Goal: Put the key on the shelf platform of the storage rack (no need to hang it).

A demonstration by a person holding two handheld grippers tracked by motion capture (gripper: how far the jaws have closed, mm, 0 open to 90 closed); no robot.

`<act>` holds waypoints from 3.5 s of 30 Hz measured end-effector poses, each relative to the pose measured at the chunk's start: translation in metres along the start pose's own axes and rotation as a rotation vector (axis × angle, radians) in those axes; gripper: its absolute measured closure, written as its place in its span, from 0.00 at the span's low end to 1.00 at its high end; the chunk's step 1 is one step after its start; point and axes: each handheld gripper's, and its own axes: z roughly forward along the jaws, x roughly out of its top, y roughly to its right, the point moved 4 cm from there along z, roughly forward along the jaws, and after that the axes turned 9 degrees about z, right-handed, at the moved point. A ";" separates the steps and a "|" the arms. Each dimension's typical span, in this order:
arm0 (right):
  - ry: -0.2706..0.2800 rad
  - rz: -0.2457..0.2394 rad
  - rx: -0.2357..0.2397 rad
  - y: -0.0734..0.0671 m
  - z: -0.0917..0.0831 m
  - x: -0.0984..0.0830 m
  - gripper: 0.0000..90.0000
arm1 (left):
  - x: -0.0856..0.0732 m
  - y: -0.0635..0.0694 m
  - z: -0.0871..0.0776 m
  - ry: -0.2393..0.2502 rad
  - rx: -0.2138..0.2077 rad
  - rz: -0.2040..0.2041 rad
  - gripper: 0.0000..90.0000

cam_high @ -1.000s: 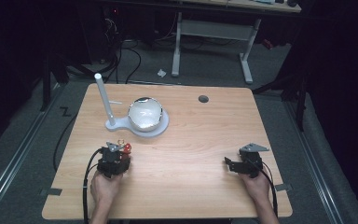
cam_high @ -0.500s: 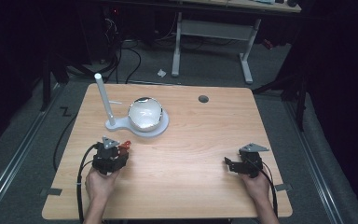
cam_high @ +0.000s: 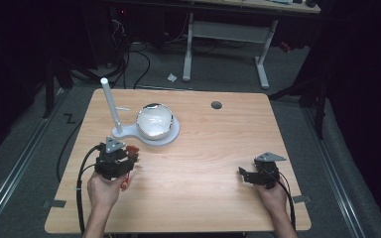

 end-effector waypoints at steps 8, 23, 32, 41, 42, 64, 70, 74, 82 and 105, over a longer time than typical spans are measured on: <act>0.000 -0.001 0.001 0.000 0.000 0.000 0.27 | 0.016 -0.002 -0.019 0.063 0.001 0.017 0.69; 0.000 -0.001 0.001 0.000 0.000 0.000 0.27 | 0.044 0.007 -0.030 0.103 -0.040 0.071 0.69; 0.000 -0.002 0.002 0.000 0.000 0.000 0.27 | 0.061 0.007 -0.030 0.127 -0.075 0.072 0.69; 0.000 -0.003 0.002 0.000 0.000 0.000 0.27 | 0.081 0.007 -0.033 0.163 -0.096 0.081 0.69; 0.000 -0.003 0.002 0.000 0.000 0.000 0.27 | 0.083 0.008 -0.033 0.167 -0.095 0.083 0.69; -0.001 -0.005 0.003 0.000 0.000 0.000 0.27 | 0.118 -0.014 -0.020 0.215 -0.073 0.034 0.69; -0.001 -0.006 0.004 0.000 0.000 0.000 0.27 | 0.124 -0.019 -0.015 0.214 -0.066 0.027 0.69; -0.001 -0.006 0.003 0.000 0.000 0.000 0.27 | 0.131 -0.023 -0.011 0.214 -0.046 0.034 0.69; -0.001 -0.006 0.003 0.000 0.000 0.000 0.27 | 0.138 -0.032 0.001 0.212 -0.023 0.020 0.69; -0.001 -0.005 0.003 0.000 0.000 0.000 0.27 | 0.118 -0.026 0.055 0.105 -0.024 0.029 0.69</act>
